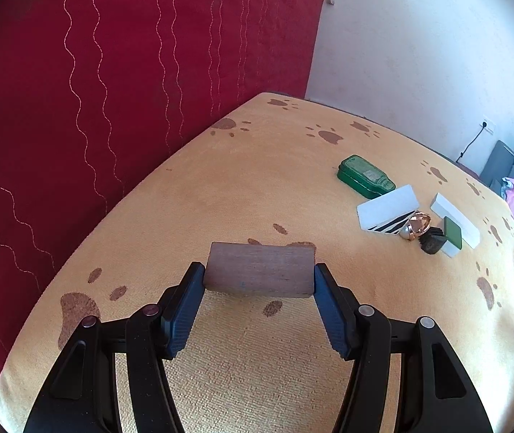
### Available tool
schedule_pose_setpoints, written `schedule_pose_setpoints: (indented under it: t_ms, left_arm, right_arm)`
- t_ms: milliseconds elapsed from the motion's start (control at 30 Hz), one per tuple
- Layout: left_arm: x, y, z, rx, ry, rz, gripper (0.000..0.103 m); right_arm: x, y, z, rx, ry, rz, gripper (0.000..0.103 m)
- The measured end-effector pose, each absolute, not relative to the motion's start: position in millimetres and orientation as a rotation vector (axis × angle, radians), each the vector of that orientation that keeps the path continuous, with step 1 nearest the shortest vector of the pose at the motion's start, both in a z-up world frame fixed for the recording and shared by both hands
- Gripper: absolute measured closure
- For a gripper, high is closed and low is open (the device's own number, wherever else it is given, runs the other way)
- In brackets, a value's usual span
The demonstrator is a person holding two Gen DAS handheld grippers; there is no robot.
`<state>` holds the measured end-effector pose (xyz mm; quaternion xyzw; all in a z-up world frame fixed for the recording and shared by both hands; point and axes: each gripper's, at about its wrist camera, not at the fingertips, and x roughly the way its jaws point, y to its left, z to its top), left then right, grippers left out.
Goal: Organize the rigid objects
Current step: 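Carry both wooden blocks to the clear bowl and release them inside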
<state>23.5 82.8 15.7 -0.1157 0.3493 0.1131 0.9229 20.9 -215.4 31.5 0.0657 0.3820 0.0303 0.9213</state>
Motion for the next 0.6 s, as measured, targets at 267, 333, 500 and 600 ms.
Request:
schedule_pose_setpoints:
  t_ms: [267, 333, 500, 600]
  left_arm:
    - [20.5, 72.1, 22.1, -0.209, 0.724, 0.201, 0.042]
    - [18.2, 64.4, 26.5, -0.195, 0.717, 0.185, 0.042]
    - [14.6, 39.5, 37.9, -0.154, 0.701, 0.130, 0.042]
    - [13.6, 24.7, 42.7, -0.137, 0.698, 0.102, 0.042]
  right_arm:
    - [9.8, -268.4, 37.8, 0.211, 0.744, -0.040, 0.006]
    - [9.6, -281.8, 40.8, 0.229, 0.729, -0.068, 0.006]
    - [7.1, -312.9, 47.1, 0.265, 0.691, -0.128, 0.006]
    - [6.0, -327.9, 48.5, 0.274, 0.671, -0.161, 0.006]
